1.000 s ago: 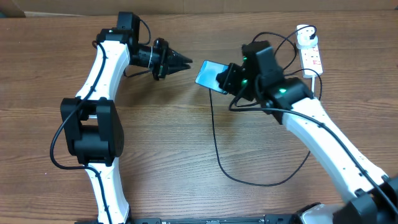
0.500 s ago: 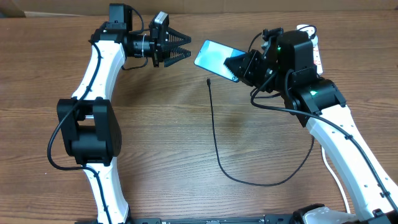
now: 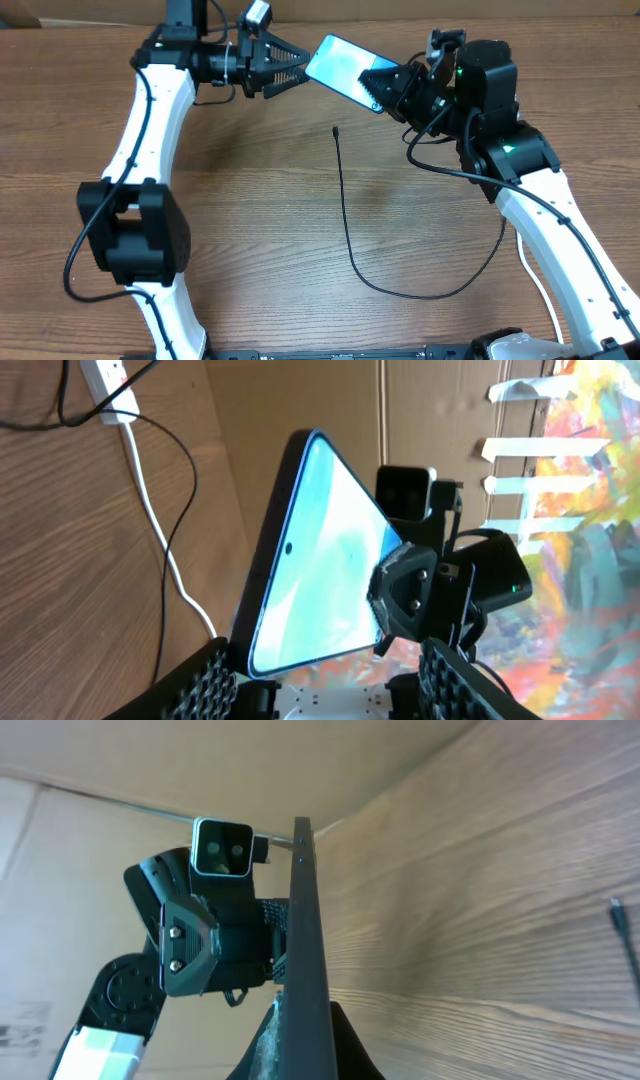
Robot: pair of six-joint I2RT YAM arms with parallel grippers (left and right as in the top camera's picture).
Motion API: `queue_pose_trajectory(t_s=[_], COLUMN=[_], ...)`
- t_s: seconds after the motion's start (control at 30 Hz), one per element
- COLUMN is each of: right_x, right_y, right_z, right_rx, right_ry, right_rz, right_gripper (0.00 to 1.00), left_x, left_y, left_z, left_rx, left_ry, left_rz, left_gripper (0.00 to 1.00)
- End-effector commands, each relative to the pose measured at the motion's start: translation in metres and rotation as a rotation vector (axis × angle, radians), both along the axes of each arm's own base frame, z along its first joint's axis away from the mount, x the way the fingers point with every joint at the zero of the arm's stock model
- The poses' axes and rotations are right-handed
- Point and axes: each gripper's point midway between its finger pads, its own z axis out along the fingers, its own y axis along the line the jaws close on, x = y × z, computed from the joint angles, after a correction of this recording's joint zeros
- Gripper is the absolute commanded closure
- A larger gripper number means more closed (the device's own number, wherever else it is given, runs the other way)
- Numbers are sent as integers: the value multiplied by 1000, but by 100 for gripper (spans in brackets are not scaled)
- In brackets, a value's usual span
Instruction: Plug charger to phone and switch on socket
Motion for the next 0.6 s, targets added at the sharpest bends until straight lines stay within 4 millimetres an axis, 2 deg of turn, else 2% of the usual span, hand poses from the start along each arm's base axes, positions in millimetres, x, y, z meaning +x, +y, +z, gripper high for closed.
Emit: queue_pose_trajectory(t_s=[0.0, 0.1, 0.3, 0.43, 0.57], right_x=[4, 4, 6, 7, 10], right_y=[-5, -2, -2, -2, 0], right_z=[24, 32, 36, 40, 35], right_rx=[27, 49, 62, 75, 97], right_ry=[-56, -87, -94, -103, -66], right_rz=[-31, -19, -27, -30, -39], right_gripper=[96, 96, 96, 96, 96], left_x=[-27, -35, -49, -51, -53], left_y=[-1, -1, 0, -1, -6], left_z=[43, 40, 33, 24, 25], left_rx=[-47, -46, -44, 0, -2], left_ry=[-117, -101, -96, -74, -79], left_rz=[-37, -36, -33, -25, -38], left_gripper=[46, 46, 46, 46, 47])
